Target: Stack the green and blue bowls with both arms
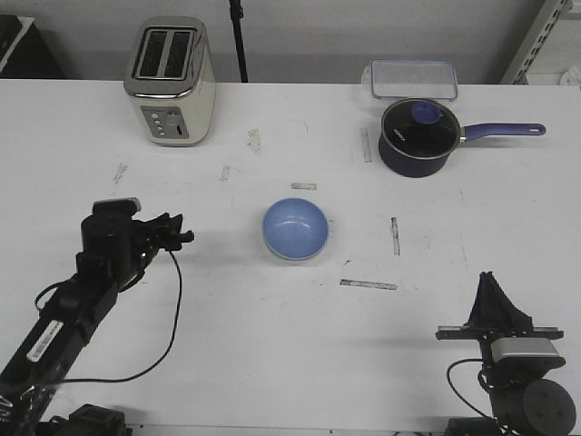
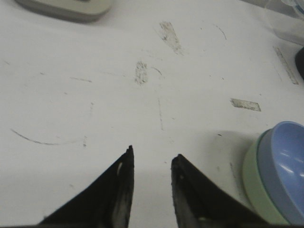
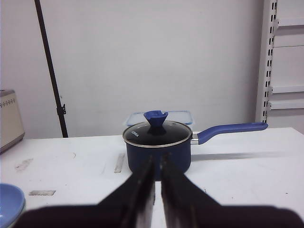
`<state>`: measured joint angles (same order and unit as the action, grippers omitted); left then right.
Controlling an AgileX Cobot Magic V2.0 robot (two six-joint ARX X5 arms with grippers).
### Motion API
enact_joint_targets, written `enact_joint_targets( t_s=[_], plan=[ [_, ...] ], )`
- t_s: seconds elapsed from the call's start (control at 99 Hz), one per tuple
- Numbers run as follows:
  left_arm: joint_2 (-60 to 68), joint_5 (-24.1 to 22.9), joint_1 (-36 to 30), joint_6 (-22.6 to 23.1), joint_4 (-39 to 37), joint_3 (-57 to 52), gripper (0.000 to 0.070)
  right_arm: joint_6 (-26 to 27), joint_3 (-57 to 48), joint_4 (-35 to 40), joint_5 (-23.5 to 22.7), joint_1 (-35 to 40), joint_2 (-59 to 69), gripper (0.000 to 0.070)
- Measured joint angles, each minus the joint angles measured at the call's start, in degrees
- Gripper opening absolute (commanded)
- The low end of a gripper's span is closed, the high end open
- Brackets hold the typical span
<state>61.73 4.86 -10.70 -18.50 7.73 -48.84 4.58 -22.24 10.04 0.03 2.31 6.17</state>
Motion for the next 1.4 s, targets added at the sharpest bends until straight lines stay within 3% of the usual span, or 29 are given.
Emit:
enact_joint_targets(
  t_s=[0.071,0.152,0.263,0.384,0.727,0.96,1.404],
  plan=[
    [-3.45,-0.04,2.1,4.04,-3.15,3.63,0.0102,0.0,0.0,0.0,0.0,0.0,0.0,0.0013],
    [-7.21,-0.11,4.17,9.49,-5.6,7.02,0.0,0.0,0.0,0.0,0.0,0.0,0.0,0.0013],
    [-12.7,-0.11,6.12,15.93,-7.23,10.86,0.0001,0.0,0.0,0.0,0.0,0.0,0.0,0.0013],
    [-18.67,-0.09,8.5,18.64,-7.3,14.73,0.0001,0.0,0.0,0.0,0.0,0.0,0.0,0.0013],
    [-36.79,-0.11,9.9,19.5,-7.02,25.31,0.0001,0.0,0.0,0.0,0.0,0.0,0.0,0.0013],
    [-46.34,-0.11,9.92,19.52,-2.67,26.01,0.0001,0.0,0.0,0.0,0.0,0.0,0.0,0.0013],
    [-51.65,-0.09,9.92,19.52,-2.6,26.01,0.0001,0.0,0.0,0.0,0.0,0.0,0.0,0.0013]
  ],
)
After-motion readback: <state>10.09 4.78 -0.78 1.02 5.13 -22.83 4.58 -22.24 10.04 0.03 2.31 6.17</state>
